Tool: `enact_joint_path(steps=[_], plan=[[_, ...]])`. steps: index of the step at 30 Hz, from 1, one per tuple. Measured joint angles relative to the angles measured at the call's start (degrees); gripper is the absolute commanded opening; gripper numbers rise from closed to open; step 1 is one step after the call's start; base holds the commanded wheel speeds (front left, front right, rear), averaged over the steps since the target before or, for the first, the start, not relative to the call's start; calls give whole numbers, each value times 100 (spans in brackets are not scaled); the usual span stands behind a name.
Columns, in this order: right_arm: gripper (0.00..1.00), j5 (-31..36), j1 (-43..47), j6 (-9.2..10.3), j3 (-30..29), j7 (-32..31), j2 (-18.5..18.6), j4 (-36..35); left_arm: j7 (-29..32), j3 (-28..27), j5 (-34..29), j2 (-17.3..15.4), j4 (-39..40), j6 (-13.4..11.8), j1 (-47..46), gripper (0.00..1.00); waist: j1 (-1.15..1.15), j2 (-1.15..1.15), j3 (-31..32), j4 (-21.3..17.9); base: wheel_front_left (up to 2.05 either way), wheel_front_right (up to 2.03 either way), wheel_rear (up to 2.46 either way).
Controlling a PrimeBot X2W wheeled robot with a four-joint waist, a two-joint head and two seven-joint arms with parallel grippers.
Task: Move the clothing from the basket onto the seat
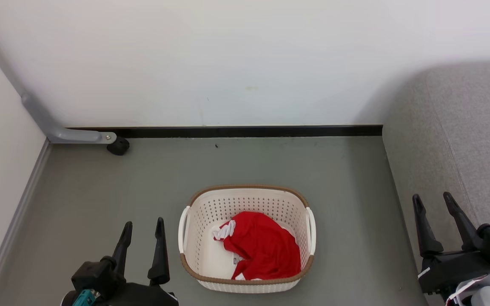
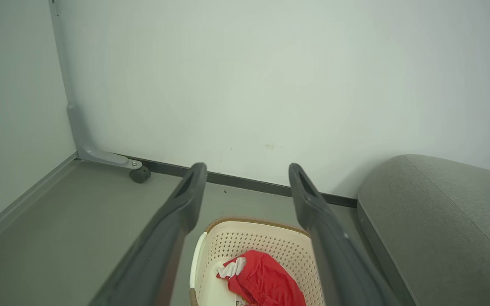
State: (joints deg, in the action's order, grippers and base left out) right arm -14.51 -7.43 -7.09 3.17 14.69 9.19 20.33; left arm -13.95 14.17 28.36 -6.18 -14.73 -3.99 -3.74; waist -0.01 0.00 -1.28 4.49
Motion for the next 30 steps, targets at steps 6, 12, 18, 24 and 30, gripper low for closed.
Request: enact_joint_path(steps=[6, 12, 18, 24, 30], plan=[[100, 81, 48, 1, 16, 0, -65, -53, -23, -56, 0, 5, -51, -1, 46, 100, 0, 0, 161, 103, 0, 0, 0], [100, 145, 125, 1, 89, 0, -174, -115, -31, -108, -1, 16, -52, -2, 86, 100, 1, 0, 199, 119, 0, 0, 0], [100, 261, 144, 1, 198, 0, -256, -249, -33, -225, -2, -5, 5, -3, 219, 100, 1, 0, 133, 61, 0, 0, 0], [100, 313, 163, 1, 299, 0, -304, -423, -34, -193, -54, -8, 143, 2, 201, 100, 1, 0, -58, -10, 0, 0, 0], [100, 401, 148, 1, 480, 0, -374, -591, -34, -77, -87, -1, 235, 49, -63, 100, 1, 0, -416, -129, 0, 0, 0]])
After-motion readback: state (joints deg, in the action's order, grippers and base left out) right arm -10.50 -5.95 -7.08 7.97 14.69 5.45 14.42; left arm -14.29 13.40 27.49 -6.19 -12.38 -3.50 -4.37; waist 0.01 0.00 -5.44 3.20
